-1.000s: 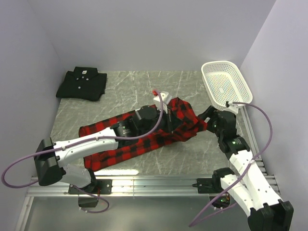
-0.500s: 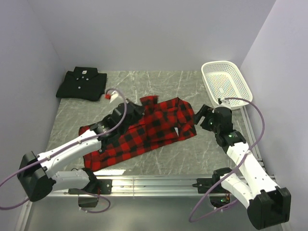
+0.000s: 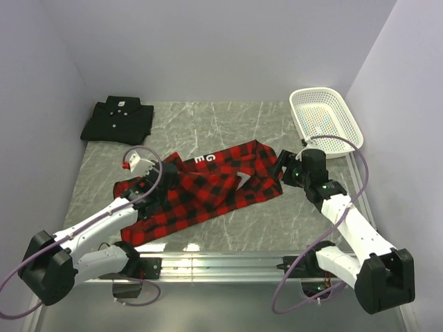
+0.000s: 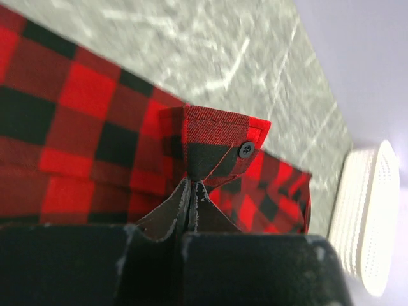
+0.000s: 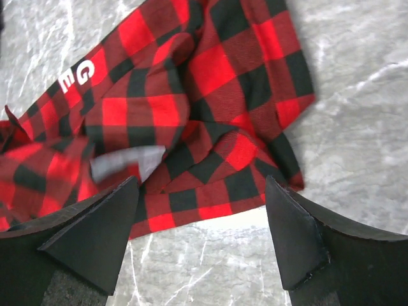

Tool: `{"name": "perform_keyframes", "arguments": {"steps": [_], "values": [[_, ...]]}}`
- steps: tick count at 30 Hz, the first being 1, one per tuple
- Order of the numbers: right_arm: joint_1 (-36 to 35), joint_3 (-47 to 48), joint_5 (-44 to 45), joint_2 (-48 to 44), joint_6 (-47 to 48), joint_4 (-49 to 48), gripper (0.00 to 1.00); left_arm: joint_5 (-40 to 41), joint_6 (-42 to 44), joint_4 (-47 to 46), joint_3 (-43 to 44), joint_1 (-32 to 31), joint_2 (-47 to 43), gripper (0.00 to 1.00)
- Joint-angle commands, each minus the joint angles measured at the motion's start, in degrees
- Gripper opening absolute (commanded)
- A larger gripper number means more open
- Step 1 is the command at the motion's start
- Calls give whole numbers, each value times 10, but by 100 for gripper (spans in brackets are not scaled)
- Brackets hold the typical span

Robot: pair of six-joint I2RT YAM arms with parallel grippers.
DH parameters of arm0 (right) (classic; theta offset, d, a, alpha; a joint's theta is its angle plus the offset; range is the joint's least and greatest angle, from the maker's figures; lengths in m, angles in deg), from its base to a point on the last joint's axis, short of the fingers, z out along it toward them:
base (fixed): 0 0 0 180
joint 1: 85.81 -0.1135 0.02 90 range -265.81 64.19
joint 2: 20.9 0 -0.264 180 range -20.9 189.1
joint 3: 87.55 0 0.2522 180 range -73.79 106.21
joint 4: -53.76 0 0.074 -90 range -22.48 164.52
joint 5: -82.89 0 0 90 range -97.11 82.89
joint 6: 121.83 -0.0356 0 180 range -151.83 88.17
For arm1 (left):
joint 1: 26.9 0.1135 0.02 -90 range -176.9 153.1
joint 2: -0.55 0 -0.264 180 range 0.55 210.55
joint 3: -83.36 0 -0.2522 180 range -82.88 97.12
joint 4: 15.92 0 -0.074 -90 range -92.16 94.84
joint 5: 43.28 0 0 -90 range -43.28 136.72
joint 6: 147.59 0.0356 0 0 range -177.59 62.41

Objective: Fold and stack the long sleeve shirts
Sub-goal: Fold the shirt

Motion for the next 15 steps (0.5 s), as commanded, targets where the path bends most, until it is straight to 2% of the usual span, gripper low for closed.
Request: {"name": "perform_keyframes", "arguments": {"steps": [1, 8, 12, 15], "values": [[-8, 35, -14, 3, 14, -22, 86, 13, 32, -45, 3, 26, 4, 2], [-14, 43, -27, 19, 16, -28, 86, 59, 18, -22, -28, 39, -31, 4], [-16, 45, -31, 28, 15, -31, 86, 76, -78, 51, -50, 38, -69, 4], [-18, 43, -37, 34, 14, -38, 86, 104, -124, 109, -54, 39, -81, 10]]}}
